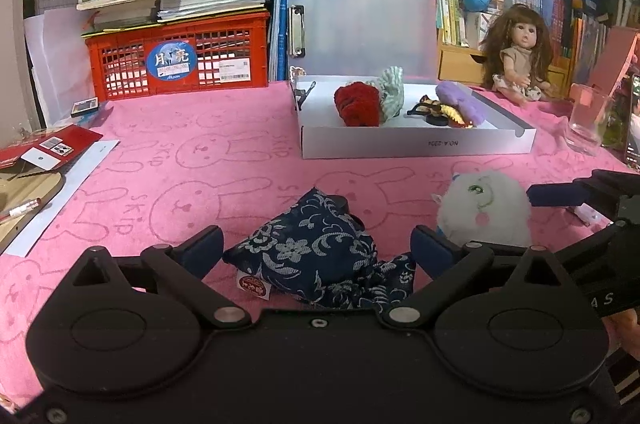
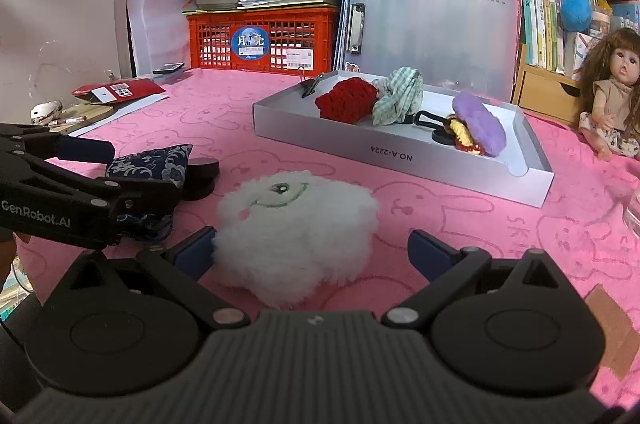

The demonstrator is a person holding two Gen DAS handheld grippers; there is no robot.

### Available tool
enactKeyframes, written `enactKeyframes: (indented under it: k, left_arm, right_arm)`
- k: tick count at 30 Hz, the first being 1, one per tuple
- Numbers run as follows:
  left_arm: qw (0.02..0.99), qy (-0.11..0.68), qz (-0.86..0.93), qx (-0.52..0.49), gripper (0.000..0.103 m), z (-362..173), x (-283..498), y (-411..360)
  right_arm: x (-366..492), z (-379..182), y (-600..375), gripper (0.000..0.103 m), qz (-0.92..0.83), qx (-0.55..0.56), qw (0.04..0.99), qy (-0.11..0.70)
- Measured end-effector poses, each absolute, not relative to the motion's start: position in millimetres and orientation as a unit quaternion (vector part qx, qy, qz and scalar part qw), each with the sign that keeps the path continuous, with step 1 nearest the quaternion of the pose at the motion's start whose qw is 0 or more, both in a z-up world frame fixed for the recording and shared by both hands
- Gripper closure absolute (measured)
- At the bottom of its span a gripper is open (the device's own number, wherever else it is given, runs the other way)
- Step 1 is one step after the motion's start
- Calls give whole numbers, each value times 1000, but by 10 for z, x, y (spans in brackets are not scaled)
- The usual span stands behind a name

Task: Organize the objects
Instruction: 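Grasp the blue floral pouch with the left gripper while the right approaches the white fluffy plush, then close the right gripper on the white fluffy plush while the left lifts the pouch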

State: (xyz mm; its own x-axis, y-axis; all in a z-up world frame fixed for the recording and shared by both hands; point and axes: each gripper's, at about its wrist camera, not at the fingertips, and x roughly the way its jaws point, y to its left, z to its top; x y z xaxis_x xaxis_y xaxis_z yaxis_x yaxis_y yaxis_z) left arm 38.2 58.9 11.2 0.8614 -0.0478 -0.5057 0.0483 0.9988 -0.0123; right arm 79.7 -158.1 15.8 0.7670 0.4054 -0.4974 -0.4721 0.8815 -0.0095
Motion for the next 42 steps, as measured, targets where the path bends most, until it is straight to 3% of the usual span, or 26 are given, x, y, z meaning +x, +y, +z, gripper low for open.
enactKeyframes:
  k: [27,30,33,35,42]
  left_arm:
    - [958,283,-24,-26,2,32,457,646]
    - [956,288,-34,-33,10,27,477,632]
    - [953,295,-43,-47,25,19,490,634]
    - [952,297,-43,-55,46,21,488,642]
    - [953,294,-45,-61,57,69,458,645]
  right_arm:
    - [791,169,-1605,3,223,-43,942,248]
    - [788,172,-1610,4,228,-40,941,247]
    - [788,172,-1613,7,232,-38,940,247]
    - [787,169,-1611,9,236,-36,939,248]
    - [748,180,-1562,23,247,-41,938,242]
